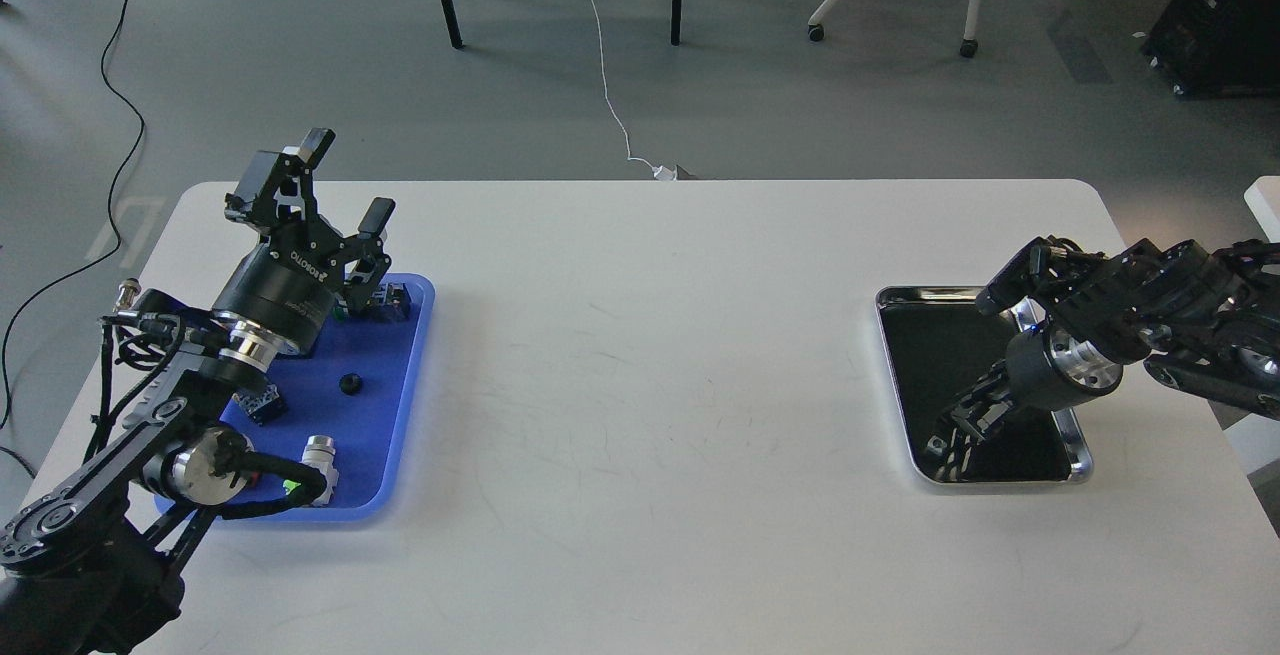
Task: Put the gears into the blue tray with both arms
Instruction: 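Lift the black part and carry it toward the table center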
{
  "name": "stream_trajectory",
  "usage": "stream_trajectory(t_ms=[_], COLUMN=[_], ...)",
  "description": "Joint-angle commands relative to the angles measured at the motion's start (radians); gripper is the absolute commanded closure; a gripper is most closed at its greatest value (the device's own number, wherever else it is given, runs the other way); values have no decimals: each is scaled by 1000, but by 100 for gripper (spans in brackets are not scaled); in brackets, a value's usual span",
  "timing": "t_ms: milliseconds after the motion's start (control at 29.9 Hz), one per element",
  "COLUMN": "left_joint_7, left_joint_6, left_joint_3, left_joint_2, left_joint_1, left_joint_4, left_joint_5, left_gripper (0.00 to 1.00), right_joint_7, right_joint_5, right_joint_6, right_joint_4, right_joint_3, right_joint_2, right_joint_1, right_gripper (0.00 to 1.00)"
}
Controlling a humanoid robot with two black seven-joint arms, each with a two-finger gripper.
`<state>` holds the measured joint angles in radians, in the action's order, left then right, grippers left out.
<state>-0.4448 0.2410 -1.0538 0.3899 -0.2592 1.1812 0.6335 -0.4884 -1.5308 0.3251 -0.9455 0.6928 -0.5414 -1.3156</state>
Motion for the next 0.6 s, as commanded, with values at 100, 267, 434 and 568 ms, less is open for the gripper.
stream_trajectory(t_ms=[100,267,434,568], left_joint_7=[0,0,0,0], left_joint_6=[0,0,1,0], left_joint_3=[0,0,0,-2], left_joint_2=[0,0,-3,-3], left_joint_1=[0,0,0,0], left_joint_4=[0,0,0,1], left_joint_5=[0,0,0,0], left_gripper=[2,2,2,2], right_joint_7=[0,0,0,0], right_joint_5=[9,99,210,268], right_joint_6=[-1,3,6,-4], right_joint_4=[-30,-110,-139,-113], right_joint_3=[-9,-10,-10,-7], right_joint_2=[-8,-2,101,228], right_joint_1=[-63,-197,-263,-261], right_gripper=[81,80,80,79])
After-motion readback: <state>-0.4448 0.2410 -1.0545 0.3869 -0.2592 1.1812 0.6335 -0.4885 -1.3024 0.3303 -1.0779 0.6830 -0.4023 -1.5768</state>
